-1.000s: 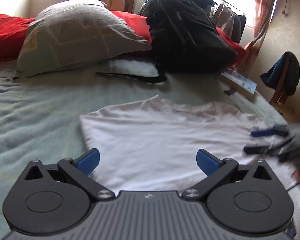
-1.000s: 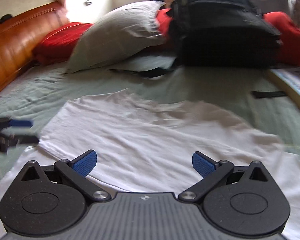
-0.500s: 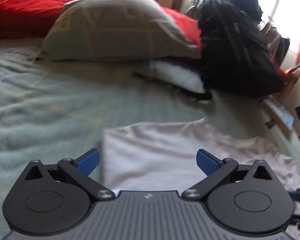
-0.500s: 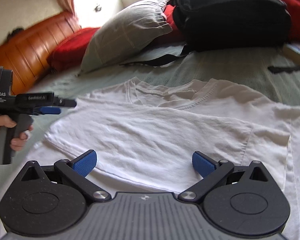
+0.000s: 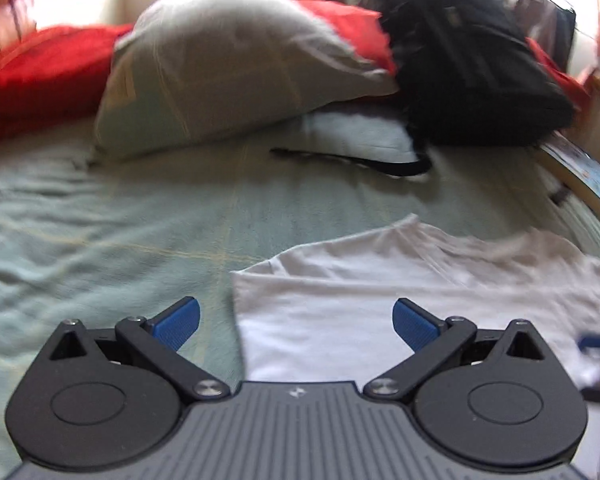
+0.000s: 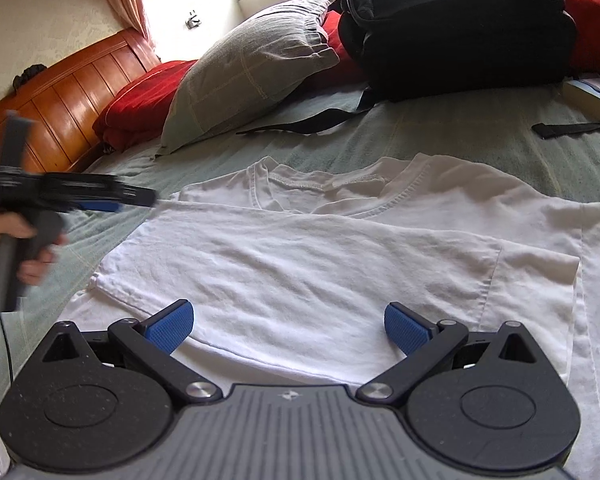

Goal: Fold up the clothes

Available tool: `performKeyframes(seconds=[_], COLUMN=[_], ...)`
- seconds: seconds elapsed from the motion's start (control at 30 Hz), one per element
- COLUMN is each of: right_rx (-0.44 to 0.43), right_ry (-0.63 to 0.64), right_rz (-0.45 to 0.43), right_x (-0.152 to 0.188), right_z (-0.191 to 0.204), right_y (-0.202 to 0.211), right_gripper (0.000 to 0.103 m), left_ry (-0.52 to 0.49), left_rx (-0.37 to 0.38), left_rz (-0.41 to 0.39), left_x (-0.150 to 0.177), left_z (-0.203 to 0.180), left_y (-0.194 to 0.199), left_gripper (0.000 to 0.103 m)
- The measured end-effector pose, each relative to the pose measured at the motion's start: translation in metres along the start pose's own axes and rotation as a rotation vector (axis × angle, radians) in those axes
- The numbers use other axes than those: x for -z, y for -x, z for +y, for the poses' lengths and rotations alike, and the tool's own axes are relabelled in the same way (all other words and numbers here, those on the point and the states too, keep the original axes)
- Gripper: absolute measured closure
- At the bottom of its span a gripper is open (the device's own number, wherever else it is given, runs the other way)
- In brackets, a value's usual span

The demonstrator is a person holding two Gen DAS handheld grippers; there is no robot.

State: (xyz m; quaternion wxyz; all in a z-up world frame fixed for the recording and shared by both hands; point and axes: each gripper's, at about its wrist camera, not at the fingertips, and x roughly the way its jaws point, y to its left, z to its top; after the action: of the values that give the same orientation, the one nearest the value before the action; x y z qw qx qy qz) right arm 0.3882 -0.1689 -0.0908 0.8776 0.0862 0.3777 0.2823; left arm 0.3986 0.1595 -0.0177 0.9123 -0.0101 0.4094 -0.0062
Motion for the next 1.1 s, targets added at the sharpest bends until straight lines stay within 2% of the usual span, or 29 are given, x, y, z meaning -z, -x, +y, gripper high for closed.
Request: performKeyframes(seconds=[0.13, 0.27, 0.33, 0.43, 0.5, 0.57, 0.67, 0.73, 0.9, 1.03, 1.1], right_rx=[0.014, 0.039, 0.054, 0.082, 0.093, 0.077, 0.127, 0.179, 0.264, 0.314, 0.325], right_ry=[0.011, 0.034, 0.048, 0.056, 0.072, 0.119, 0.170, 0.192, 0.227, 0.243, 0.194], right_rz=[-0.004, 0.007, 0.018, 0.031, 0.013, 0.009, 0.035, 0.073, 0.149, 0.128, 0.118], right_x=[0.001, 0.000, -0.003, -0.011, -0.011, -0.005, 0.019, 0.040, 0.096, 0.127, 0.132], right_z=[0.002, 0.007, 0.012, 0.025, 0.038, 0.050, 0.060, 0.063, 0.069, 0.074, 0.071], right_y=[-0.002, -0.003, -0.003, 0.007, 0.029, 0.050, 0.072, 0.080, 0.092, 0.100, 0.102], right_gripper=[0.000, 0.000, 0.000, 0.000, 0.000, 0.000, 0.000, 0.000, 0.000, 0.000, 0.000], left_ry=[-0.100, -0.163, -0.177, -0.160, -0.154, -0.167, -0.185, -0.197, -0.187, -0.219, -0.224], left_rx=[-0.008, -0.001, 0.033, 0.088, 0.135, 0.142, 0.151, 0.152, 0.165, 0.147, 0.139], left_rz=[0.018, 0.023, 0.012, -0.017, -0.028, -0.017, -0.002, -0.025, -0.057, -0.067, -0.066], left_x=[0.019, 0.056, 0.080, 0.118, 0.142, 0.159, 0.184, 0.198, 0.225, 0.251, 0.262], left_z=[-0.009, -0.018, -0.022, -0.031, -0.038, -0.046, -0.056, -0.056, -0.043, -0.037, -0.036], left_y=[0.058, 0.106, 0.119, 0.122, 0.118, 0.107, 0.091, 0.092, 0.115, 0.138, 0.150], left_gripper=[0.001, 0.001, 0.001, 0.001, 0.001, 0.001, 0.001, 0.001, 0.001, 0.001, 0.001])
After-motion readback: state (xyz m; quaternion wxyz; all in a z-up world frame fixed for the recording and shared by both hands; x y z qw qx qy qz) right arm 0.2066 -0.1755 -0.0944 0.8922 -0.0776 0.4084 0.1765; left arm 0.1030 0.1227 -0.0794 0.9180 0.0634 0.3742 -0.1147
